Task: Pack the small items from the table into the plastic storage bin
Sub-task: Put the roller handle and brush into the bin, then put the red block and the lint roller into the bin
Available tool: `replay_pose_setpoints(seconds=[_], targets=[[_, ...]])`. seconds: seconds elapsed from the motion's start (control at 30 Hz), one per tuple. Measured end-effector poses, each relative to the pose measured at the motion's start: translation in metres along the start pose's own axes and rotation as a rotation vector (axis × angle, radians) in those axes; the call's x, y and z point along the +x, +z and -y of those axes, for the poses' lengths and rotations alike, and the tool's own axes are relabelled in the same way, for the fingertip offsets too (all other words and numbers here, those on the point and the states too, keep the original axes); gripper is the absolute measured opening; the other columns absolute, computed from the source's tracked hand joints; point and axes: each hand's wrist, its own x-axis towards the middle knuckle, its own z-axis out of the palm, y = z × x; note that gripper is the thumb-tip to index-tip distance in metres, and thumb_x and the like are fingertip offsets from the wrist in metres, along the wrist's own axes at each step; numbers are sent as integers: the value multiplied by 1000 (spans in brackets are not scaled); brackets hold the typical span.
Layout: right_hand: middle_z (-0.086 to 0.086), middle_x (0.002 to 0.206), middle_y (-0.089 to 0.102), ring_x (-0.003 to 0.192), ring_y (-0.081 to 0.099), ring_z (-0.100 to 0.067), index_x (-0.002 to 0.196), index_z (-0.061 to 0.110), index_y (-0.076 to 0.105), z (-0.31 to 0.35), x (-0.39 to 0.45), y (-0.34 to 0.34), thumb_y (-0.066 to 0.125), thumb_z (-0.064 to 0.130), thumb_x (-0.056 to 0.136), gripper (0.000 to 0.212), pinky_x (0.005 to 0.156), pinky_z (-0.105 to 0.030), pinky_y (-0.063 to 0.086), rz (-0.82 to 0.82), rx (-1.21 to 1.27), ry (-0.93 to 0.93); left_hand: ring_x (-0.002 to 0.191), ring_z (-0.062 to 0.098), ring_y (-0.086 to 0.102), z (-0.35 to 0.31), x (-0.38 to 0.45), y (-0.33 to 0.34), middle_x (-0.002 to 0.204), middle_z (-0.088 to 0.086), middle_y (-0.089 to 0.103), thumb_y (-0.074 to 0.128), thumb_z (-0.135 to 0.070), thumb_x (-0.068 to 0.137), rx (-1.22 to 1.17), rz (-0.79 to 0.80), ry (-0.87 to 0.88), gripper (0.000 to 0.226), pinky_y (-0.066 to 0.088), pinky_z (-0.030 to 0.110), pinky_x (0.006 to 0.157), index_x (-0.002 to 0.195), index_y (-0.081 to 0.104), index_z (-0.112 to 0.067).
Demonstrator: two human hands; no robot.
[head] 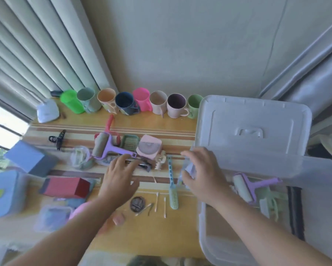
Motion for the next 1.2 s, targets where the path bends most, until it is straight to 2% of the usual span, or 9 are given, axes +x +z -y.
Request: replay_pose_setpoints(seconds=[0.2,0.37,0.53,0.63,0.77,0.87,0.97,1.07,1.2], targets=[[-4,135,45,125,44,-33,137,25,54,26,75,109,65,23,87,51,93,-51,52,376,-141,112,132,45,34,142,47,-7,149,14,31,70,-25,71,129,138,-218,75,40,59,107,141,42,-34],[-4,136,52,124,45,-35,130,22,60,39,114,167,61,28,93,37,100,-46,46,505,-334,88,142,40,27,197,81,-5,155,11,30,66,-39,84,24,169,-421,75,31,55,114,149,30,-42],[0,131,57,119,42,-32,135,24,54,78,143,226,58,29,96,40,84,-42,45,557,-299,14,140,42,30,221,58,-8,152,10,32,68,-49,84,-51,175,-408,81,32,58,111,151,24,-41],[-4,136,56,125,43,-37,149,28,39,91,153,256,58,30,96,56,90,-48,48,633,-330,59,136,40,36,229,24,-2,146,7,43,62,-62,82,-42,184,-306,76,33,56,112,148,34,-39],[-6,130,59,123,46,-36,140,28,46,92,159,277,60,21,94,48,96,-49,42,603,-422,123,142,30,29,234,-15,3,150,-3,36,59,-85,65,-23,297,-140,92,25,52,118,147,36,-48],[-3,122,61,122,45,-33,127,26,57,96,162,280,55,18,92,36,94,-49,37,597,-408,83,140,32,26,246,-24,-2,148,0,30,67,-83,52,79,339,-76,106,26,53,116,147,30,-53],[-3,115,61,115,50,-33,120,23,59,95,159,272,55,22,91,30,89,-46,43,557,-271,108,130,30,37,266,-26,-6,135,-3,42,74,-74,50,180,364,-32,100,31,50,112,141,41,-49],[2,100,58,98,56,-29,114,27,61,87,145,252,57,21,87,28,76,-41,46,491,-124,102,117,30,55,284,-24,-10,123,-5,60,79,-59,50,250,365,-128,87,37,50,102,131,53,-45],[7,73,50,74,53,-24,86,28,60,71,126,212,61,21,81,8,61,-40,46,356,-74,10,105,21,64,285,-14,-36,116,-11,56,72,-55,51,48,426,-286,74,52,41,88,122,52,-52]])
